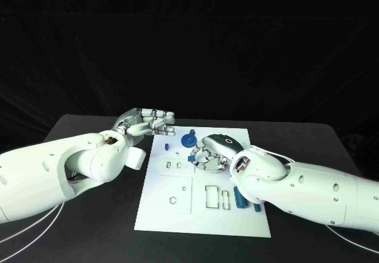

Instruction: Assemble the parts on the task board

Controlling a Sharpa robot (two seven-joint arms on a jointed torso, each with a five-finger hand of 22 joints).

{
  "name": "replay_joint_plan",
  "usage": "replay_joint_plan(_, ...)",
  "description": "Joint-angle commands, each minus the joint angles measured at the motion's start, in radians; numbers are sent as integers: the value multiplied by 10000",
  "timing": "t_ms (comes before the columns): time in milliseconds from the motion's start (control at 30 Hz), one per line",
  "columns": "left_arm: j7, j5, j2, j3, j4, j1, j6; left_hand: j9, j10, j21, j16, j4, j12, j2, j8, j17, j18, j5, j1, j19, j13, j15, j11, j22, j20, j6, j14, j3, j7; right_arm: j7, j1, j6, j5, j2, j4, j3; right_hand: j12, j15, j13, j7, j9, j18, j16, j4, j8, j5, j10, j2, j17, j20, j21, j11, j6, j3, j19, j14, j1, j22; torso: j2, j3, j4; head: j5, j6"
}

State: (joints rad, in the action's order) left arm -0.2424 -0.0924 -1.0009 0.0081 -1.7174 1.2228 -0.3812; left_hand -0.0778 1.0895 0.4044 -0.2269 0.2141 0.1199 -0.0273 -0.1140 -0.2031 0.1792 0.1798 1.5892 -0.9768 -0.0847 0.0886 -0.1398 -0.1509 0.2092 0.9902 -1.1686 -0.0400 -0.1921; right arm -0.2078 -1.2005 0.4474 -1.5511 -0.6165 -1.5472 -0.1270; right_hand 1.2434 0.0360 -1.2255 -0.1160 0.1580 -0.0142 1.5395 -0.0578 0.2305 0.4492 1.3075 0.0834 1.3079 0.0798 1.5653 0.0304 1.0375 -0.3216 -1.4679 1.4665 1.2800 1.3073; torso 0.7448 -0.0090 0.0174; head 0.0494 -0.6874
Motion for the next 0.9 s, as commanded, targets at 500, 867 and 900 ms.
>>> replay_joint_plan(500, 1968, -8586, 310, -71, 166, -239, 1944, 82, -93, 9011, -12676, 806, 6654, -104, 400, -12405, -776, -6, -346, -3336, -5379, -1167, 990, -8780, -1449, 317, -3520, -2530, 703, -106, -297, -251, 203, -461, -622, 77, 20, 4, -60, 65, 81, 142, -28, -20, 106, 6, 32, 28, 1992, -52, 55, -7, 90, -53, -1028, 890, -114, 2635, -144, -9, -13, -41, 81)
replay_joint_plan(867, 2182, -9451, 468, -72, 125, -267, 2370, 129, 1485, 10321, -13370, 568, 10521, -460, 506, -13558, -1126, -22, -704, -4084, -9507, -1314, 1242, -10973, -1498, -262, -3976, -3999, 779, -137, -322, -261, 213, -439, -596, 90, 19, 5, -58, 68, 84, 142, -31, -25, 111, -4, 35, 35, 1986, -52, 55, -9, 95, -54, -1028, 889, -126, 2635, -139, -13, -24, -49, 80)
replay_joint_plan(900, 2192, -9476, 474, -72, 125, -268, 2389, 129, 1527, 10343, -13383, 566, 10587, -468, 507, -13581, -1134, -23, -723, -4104, -9582, -1317, 1246, -11016, -1501, -271, -3985, -4026, 783, -138, -323, -264, 211, -435, -592, 91, 19, 5, -58, 68, 84, 142, -31, -25, 111, -4, 35, 35, 1986, -52, 55, -9, 95, -54, -1028, 889, -126, 2635, -139, -13, -23, -42, 78)
